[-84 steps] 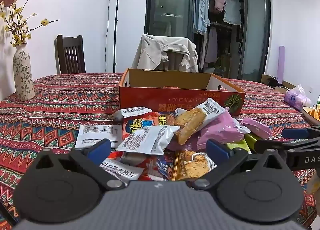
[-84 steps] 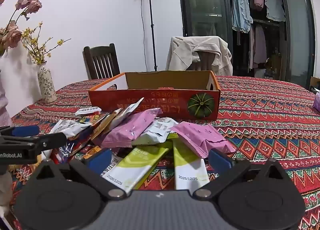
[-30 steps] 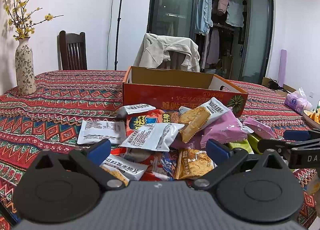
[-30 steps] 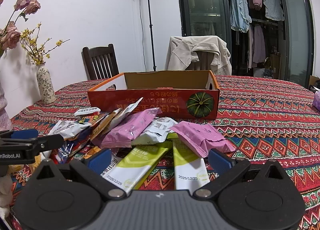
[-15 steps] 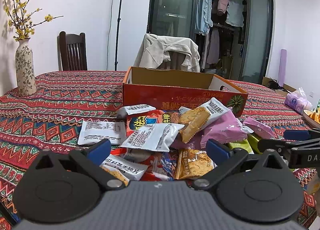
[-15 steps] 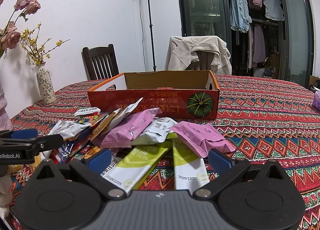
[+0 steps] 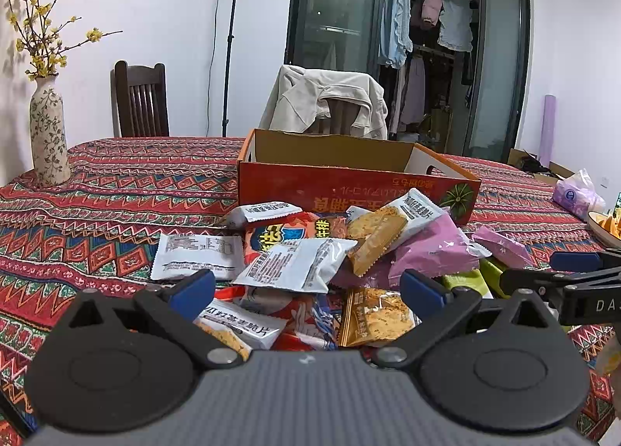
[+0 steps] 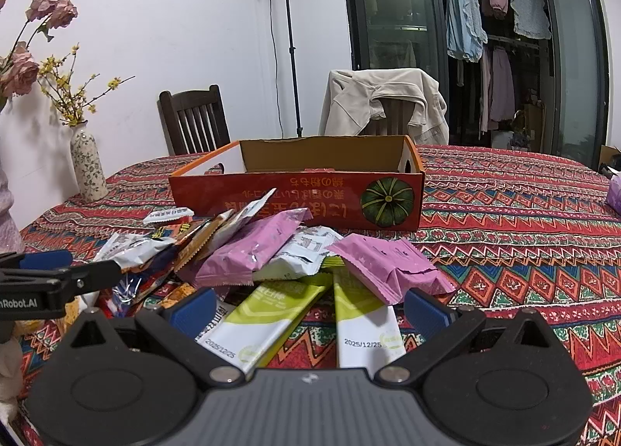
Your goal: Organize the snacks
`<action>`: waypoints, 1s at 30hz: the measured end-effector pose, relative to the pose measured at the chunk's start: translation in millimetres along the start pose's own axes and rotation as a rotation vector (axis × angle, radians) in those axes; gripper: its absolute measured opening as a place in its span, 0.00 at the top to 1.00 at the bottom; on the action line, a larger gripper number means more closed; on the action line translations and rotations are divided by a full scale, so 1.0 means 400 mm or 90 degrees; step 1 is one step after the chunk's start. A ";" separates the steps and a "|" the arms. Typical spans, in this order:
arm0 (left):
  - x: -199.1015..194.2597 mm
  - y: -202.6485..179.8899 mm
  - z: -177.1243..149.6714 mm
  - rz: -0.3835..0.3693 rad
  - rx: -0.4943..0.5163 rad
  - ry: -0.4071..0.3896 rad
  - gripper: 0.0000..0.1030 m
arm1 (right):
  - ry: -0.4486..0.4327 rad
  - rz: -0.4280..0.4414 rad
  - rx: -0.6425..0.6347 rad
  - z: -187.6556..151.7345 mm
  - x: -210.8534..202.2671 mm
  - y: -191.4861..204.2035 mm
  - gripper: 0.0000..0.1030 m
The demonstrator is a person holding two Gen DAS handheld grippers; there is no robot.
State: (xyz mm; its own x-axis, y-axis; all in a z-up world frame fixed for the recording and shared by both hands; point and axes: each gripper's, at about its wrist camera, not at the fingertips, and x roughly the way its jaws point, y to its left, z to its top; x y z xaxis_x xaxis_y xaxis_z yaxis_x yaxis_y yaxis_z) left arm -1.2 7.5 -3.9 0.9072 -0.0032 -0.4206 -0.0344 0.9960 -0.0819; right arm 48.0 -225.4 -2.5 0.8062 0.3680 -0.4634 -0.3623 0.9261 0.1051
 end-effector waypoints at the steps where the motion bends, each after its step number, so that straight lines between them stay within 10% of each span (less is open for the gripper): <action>1: 0.000 0.000 0.000 0.000 0.000 0.000 0.00 | 0.000 0.000 0.000 0.000 0.001 0.000 0.00; 18: 0.004 0.010 -0.003 0.009 -0.007 0.007 0.00 | 0.011 -0.017 0.010 -0.013 0.010 -0.025 0.02; 30: 0.016 0.024 0.000 0.023 -0.015 0.016 0.00 | 0.075 -0.023 0.023 -0.013 0.058 -0.069 0.32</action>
State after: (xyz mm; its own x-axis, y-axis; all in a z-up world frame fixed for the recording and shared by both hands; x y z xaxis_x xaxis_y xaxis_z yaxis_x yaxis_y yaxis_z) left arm 4.3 17.2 -7.6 0.8946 0.0304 -0.4458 -0.0772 0.9932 -0.0874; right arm 74.2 -243.0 -20.8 0.7571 0.3237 -0.5675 -0.3154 0.9418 0.1164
